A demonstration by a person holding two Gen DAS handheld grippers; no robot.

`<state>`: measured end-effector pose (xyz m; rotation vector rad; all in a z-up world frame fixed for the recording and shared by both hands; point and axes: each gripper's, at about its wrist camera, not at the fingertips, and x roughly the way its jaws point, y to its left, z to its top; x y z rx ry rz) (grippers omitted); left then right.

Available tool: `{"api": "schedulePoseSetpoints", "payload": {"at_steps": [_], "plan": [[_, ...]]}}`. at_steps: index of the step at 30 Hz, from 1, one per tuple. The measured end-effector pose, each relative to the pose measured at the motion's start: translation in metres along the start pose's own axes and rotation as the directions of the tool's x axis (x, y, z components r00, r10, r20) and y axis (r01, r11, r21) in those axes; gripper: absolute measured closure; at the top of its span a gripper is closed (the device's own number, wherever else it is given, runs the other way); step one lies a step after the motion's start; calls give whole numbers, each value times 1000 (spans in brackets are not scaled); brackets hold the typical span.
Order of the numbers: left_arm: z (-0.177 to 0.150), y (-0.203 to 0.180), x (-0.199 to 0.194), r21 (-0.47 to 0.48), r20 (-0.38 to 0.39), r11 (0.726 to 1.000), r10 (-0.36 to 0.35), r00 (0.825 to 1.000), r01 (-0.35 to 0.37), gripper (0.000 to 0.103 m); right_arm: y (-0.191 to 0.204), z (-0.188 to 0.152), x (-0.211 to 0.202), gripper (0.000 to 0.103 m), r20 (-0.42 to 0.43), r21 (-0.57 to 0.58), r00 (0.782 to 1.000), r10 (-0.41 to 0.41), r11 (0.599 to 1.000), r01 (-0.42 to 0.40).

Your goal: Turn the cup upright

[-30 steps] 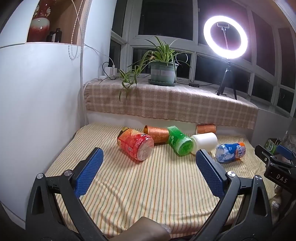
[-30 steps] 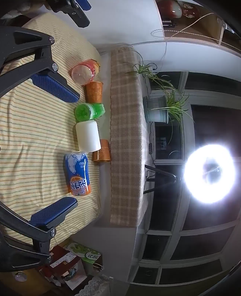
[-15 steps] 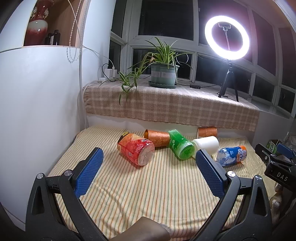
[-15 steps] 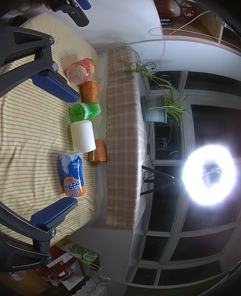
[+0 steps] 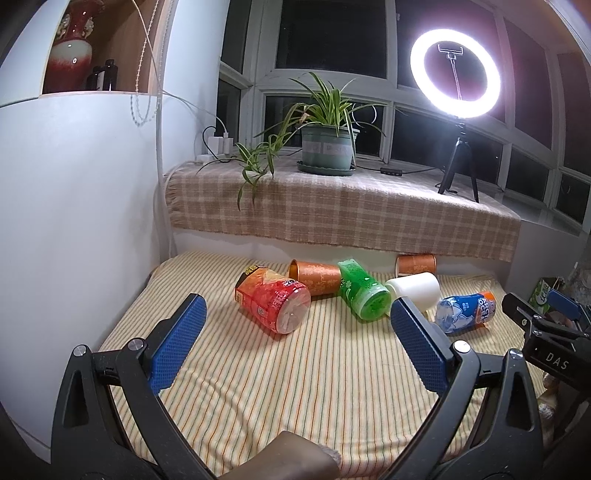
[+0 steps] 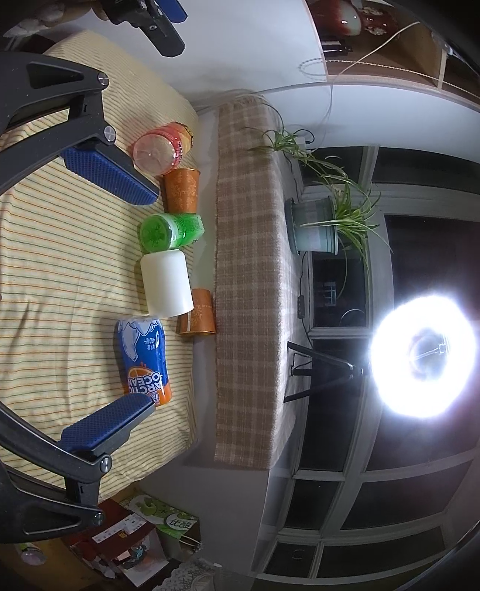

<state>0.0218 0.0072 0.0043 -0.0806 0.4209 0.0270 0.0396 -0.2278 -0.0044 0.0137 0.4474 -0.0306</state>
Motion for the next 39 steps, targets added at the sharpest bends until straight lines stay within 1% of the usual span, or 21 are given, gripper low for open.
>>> {"api": "schedulePoseSetpoints", "payload": {"at_steps": [39], "plan": [[5, 0, 1, -4, -12, 1000, 4, 1000, -4, 1, 2, -2, 5, 0, -33, 1, 999, 14, 1000, -14]]}}
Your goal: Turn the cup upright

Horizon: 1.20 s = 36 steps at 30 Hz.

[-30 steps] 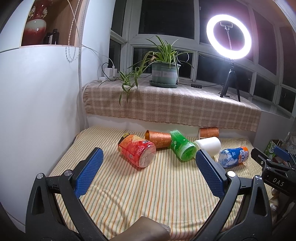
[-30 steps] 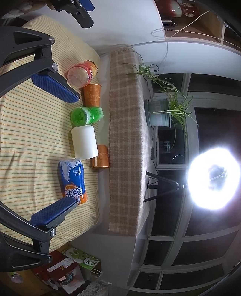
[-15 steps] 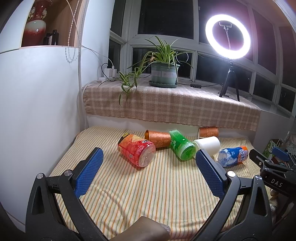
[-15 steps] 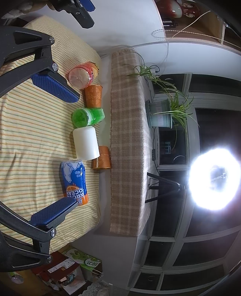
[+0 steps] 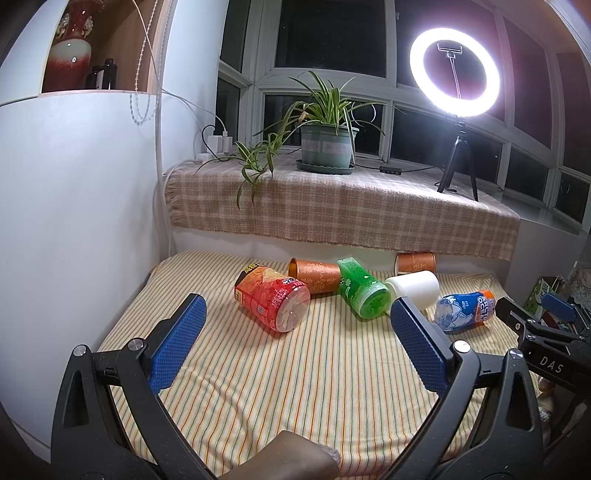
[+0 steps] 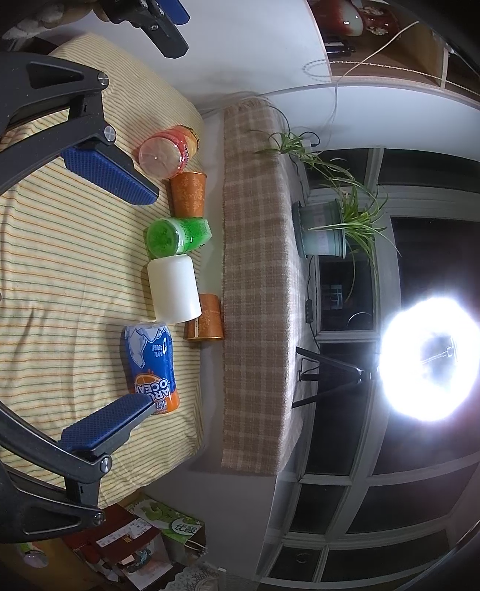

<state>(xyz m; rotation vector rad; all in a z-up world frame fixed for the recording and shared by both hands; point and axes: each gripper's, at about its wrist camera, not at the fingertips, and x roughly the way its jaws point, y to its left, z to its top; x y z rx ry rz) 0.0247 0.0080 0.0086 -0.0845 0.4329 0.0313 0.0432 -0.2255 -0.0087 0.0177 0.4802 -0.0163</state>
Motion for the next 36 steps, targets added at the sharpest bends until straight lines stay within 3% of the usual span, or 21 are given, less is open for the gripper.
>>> {"api": "schedulePoseSetpoints", "payload": {"at_steps": [13, 24, 33, 36], "plan": [[-3, 0, 1, -1, -6, 1000, -1, 1000, 1, 1, 7, 0, 7, 0, -28, -11, 999, 21, 1000, -21], [-10, 19, 9, -41, -41, 998, 40, 998, -42, 1, 24, 10, 42, 0, -105, -29, 988, 114, 993, -118], [-15, 49, 13, -77, -80, 993, 82, 993, -88, 1, 43, 35, 92, 0, -194, -55, 959, 207, 974, -221], [-20, 60, 14, -93, -102, 990, 98, 990, -108, 1, 51, 46, 116, 0, -258, -92, 934, 246, 956, -277]]}}
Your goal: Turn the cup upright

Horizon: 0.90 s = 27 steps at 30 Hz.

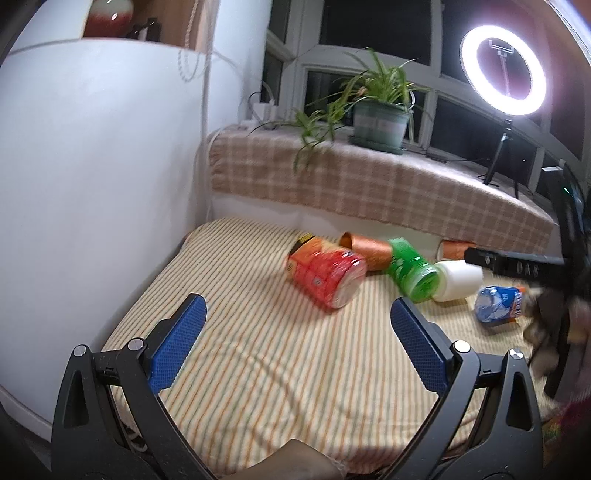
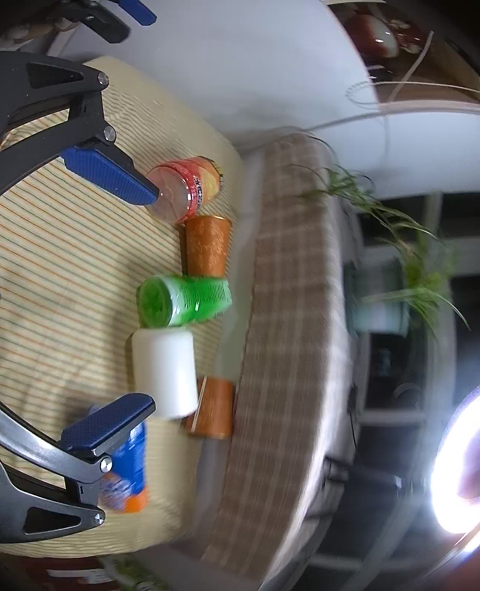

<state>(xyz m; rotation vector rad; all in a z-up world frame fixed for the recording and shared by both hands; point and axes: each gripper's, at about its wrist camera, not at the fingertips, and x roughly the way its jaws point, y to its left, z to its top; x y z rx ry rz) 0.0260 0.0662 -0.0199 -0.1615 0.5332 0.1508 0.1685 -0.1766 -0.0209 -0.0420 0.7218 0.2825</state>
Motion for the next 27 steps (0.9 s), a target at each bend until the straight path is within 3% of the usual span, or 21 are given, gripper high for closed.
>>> {"api": "schedulePoseSetpoints", "payload": {"at_steps": [11, 19, 27], "plan": [[-10, 32, 5, -41, -42, 999, 31, 999, -33, 1, -3, 41, 94, 5, -240, -49, 968, 75, 995, -89], [-11, 50, 6, -72, -50, 995, 64, 997, -68, 1, 8, 56, 152, 11, -374, -129, 927, 16, 989, -69], [-12, 56, 10, -87, -60, 993, 76, 995, -81, 1, 16, 58, 184, 14, -453, -204, 890, -55, 978, -44]]}}
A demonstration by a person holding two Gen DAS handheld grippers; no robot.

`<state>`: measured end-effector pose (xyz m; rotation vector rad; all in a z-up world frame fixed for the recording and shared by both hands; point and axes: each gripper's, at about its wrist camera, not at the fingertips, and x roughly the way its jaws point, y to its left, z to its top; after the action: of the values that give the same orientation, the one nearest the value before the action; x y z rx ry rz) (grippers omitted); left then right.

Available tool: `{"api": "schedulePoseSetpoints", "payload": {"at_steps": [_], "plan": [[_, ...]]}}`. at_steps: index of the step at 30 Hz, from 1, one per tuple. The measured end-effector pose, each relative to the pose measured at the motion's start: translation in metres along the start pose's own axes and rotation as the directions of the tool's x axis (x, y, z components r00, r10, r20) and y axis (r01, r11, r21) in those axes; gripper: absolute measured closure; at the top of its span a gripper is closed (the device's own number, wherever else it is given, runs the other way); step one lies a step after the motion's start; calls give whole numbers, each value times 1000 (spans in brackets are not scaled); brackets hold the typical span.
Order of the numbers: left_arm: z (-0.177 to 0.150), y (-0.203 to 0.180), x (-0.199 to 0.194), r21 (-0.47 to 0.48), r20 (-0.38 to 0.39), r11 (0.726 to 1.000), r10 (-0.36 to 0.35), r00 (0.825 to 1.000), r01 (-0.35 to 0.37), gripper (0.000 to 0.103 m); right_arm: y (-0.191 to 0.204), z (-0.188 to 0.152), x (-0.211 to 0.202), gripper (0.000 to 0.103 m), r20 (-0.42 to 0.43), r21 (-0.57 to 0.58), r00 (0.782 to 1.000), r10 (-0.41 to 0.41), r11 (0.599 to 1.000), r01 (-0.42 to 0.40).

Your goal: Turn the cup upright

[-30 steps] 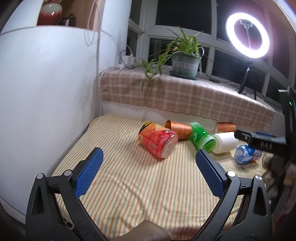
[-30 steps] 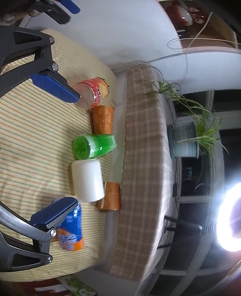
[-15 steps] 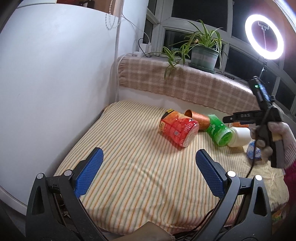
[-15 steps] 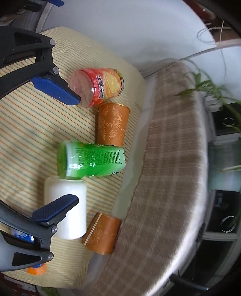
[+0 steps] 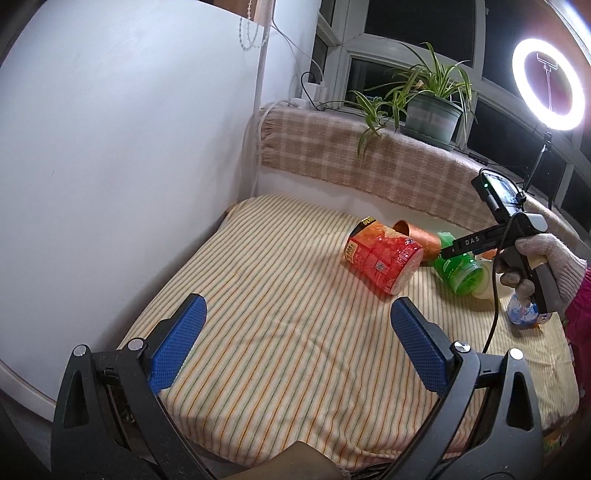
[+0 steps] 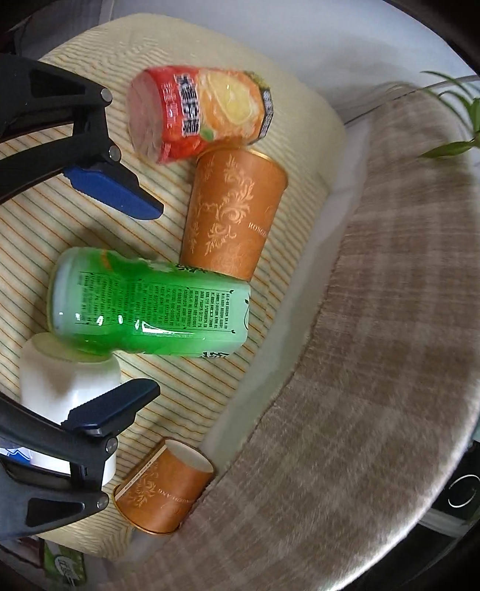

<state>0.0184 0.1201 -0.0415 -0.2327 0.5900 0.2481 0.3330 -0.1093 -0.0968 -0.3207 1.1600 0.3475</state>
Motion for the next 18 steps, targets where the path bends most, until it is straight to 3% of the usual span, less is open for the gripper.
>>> {"api": "schedulePoseSetpoints", "payload": {"at_steps": [7, 14, 18], "plan": [[0, -1, 1, -2, -1, 1000, 2, 1000, -2, 1, 5, 8, 23, 21, -45, -6, 999, -19, 1000, 18], [1, 2, 0, -8, 2, 1000, 9, 1000, -9, 1, 11, 12, 42, 38, -76, -2, 996, -41, 999, 41], [1, 2, -2, -10, 9, 1000, 9, 1000, -9, 1, 7, 13, 41, 38, -75, 26, 997, -32, 999, 34]]}}
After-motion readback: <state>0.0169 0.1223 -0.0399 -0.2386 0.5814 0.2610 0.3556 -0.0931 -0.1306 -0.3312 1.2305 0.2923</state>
